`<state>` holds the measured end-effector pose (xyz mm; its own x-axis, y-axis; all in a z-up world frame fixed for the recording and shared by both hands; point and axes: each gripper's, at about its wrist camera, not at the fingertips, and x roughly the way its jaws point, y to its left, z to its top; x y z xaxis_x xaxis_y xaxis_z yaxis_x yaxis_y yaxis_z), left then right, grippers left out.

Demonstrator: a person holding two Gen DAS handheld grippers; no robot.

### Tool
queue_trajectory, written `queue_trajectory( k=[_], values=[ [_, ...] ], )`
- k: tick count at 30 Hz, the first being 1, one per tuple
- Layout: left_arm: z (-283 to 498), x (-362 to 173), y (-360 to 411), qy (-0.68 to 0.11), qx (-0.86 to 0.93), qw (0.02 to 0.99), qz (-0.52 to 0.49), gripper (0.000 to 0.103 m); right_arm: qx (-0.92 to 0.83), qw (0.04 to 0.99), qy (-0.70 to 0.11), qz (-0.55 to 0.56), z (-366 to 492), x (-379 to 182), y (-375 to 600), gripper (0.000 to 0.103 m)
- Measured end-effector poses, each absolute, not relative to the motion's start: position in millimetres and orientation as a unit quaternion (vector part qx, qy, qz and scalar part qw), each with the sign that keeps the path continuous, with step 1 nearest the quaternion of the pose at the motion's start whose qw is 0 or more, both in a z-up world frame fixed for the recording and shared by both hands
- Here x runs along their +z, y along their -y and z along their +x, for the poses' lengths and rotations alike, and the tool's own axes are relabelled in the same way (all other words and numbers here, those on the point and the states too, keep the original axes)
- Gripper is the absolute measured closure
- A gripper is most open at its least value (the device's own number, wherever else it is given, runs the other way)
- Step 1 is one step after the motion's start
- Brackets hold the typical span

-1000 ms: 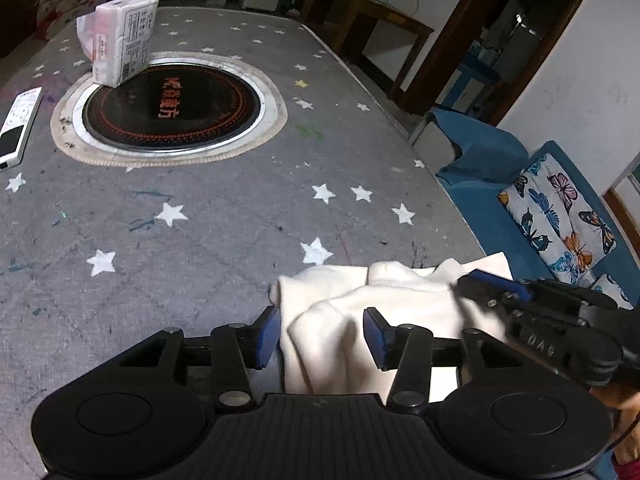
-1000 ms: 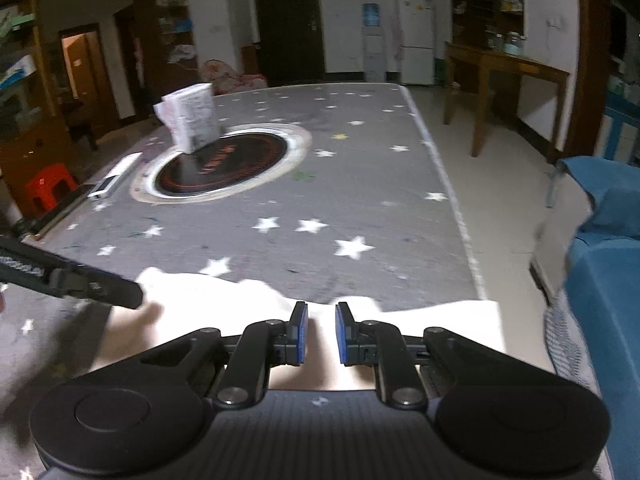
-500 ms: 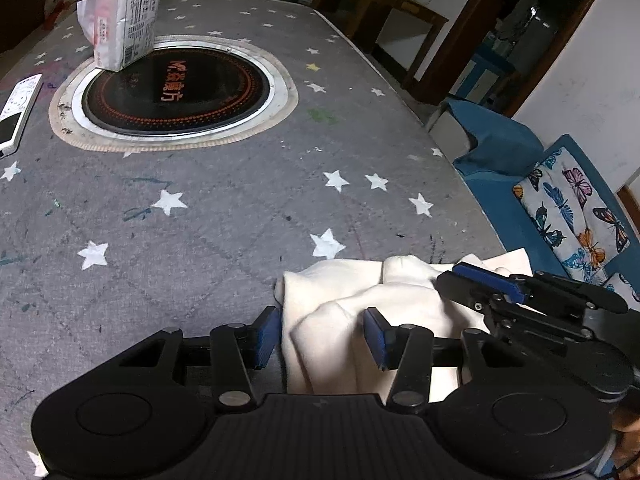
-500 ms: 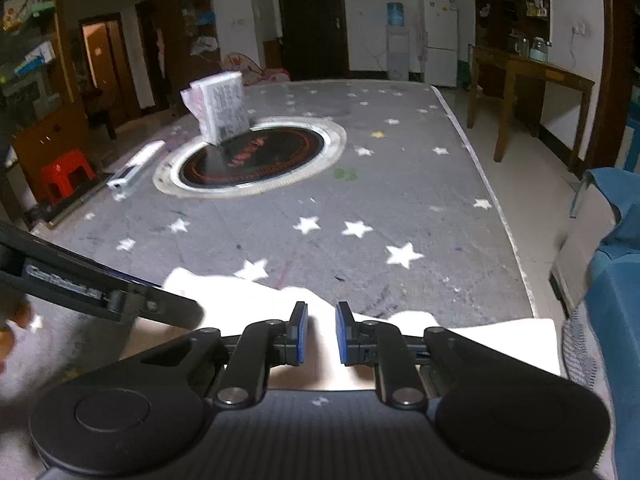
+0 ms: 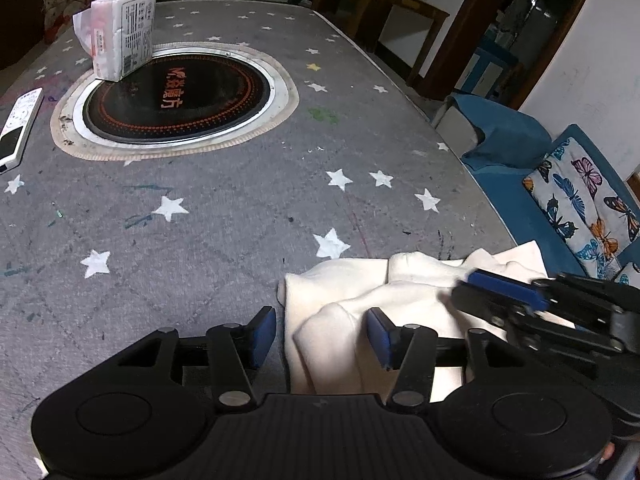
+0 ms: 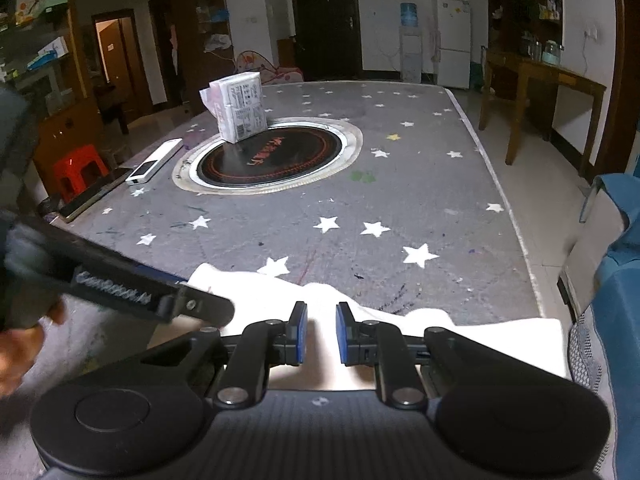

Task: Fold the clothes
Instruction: 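Open the left gripper to release the folded edge onto the shirt, then smooth the folded shirt flat with both grippers, pressing its edges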

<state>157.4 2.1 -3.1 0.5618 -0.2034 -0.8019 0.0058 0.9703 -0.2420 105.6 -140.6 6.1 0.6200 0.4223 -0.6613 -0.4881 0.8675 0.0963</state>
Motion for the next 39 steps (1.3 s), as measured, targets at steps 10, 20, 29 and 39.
queue_trajectory(
  k=[10, 20, 29, 39],
  values=[
    [149.4, 8.5, -0.5, -0.444, -0.055, 0.890, -0.089, 0.047, 0.233, 0.897, -0.372, -0.057, 65.2, -5.3, 164.2, 0.088],
    [128.8, 25.4, 20.0, -0.422, -0.102, 0.897, -0.085, 0.046, 0.213, 0.908, -0.355, -0.064, 15.3, -4.2, 187.9, 0.082],
    [103.5, 8.1, 54.7, -0.429, -0.165, 0.886, -0.064, 0.048, 0.189, 0.917, -0.348, -0.044, -1.8, 4.1, 212.4, 0.082],
    [88.4, -3.4, 60.1, -0.421, -0.169, 0.891, -0.034, 0.047, 0.156, 0.923, -0.351, -0.025, 4.8, 6.4, 236.3, 0.082]
  ],
)
